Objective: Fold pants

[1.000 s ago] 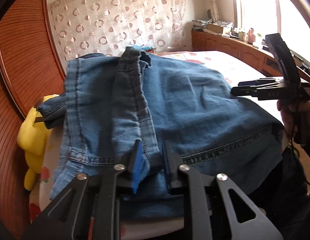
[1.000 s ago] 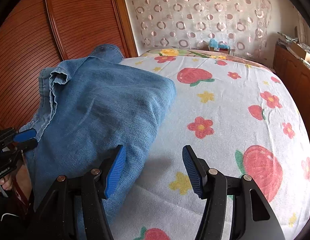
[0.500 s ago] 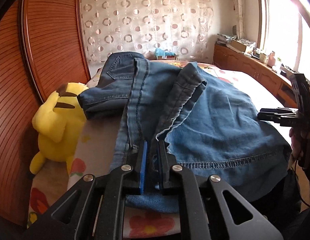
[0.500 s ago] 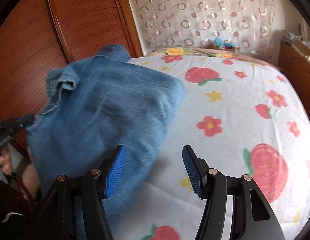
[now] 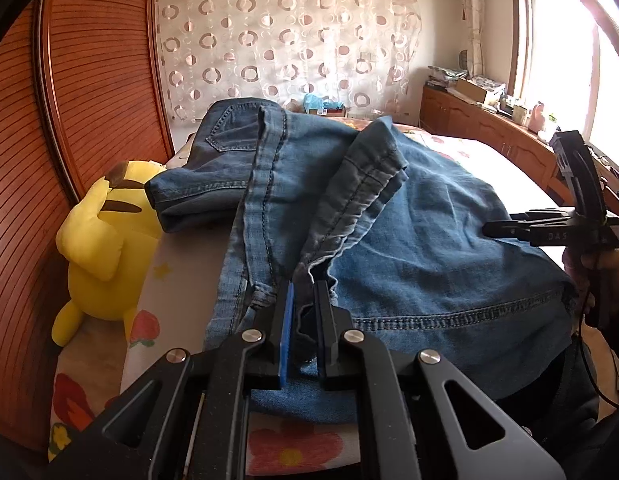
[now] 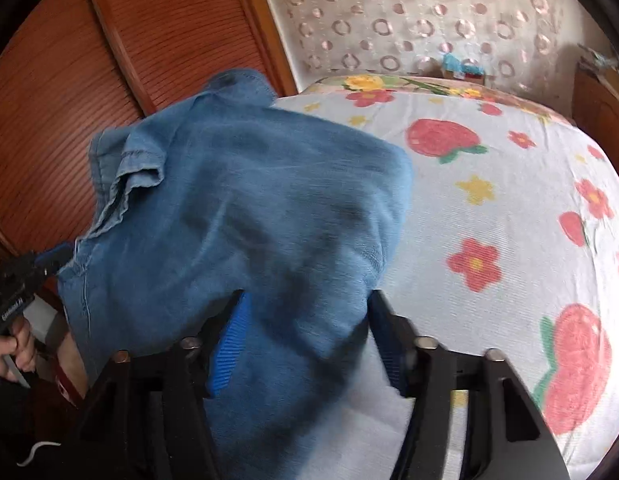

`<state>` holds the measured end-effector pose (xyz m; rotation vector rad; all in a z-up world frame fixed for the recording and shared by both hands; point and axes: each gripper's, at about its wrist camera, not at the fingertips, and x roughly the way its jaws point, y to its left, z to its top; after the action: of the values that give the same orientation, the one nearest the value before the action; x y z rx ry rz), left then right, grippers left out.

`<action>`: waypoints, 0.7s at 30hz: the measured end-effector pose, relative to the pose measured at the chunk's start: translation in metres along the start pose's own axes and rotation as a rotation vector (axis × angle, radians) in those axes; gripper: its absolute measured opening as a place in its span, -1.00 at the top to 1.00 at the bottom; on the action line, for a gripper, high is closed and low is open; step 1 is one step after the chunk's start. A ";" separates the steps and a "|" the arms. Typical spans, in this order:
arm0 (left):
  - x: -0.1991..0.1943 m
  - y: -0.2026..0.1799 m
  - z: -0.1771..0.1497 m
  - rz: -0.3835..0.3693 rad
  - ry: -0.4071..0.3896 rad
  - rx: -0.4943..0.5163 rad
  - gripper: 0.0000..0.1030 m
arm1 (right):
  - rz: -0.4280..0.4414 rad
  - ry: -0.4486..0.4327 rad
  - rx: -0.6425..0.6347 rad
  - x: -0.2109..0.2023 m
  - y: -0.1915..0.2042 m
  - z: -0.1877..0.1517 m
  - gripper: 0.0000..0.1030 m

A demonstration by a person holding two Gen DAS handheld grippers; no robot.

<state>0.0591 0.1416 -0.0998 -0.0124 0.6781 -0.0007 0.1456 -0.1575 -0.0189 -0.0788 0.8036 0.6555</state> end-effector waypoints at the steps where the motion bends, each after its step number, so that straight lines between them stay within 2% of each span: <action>1: 0.000 0.001 0.000 -0.001 0.001 -0.002 0.79 | -0.003 -0.002 -0.008 0.000 0.002 0.001 0.66; 2: 0.000 0.002 0.000 0.000 0.002 -0.005 0.79 | -0.007 -0.011 -0.021 -0.003 0.004 0.002 0.75; 10: -0.009 0.003 0.008 -0.001 -0.027 -0.014 0.79 | -0.005 -0.203 -0.142 -0.076 0.038 0.030 0.82; 17: -0.018 -0.008 0.017 -0.020 -0.058 0.005 0.79 | 0.003 -0.277 -0.169 -0.136 0.041 0.052 0.85; 21: -0.014 -0.015 0.019 -0.042 -0.060 0.015 0.79 | -0.075 -0.284 -0.179 -0.158 0.025 0.043 0.85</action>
<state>0.0600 0.1265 -0.0756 -0.0122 0.6178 -0.0451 0.0785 -0.2057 0.1245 -0.1740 0.4658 0.6489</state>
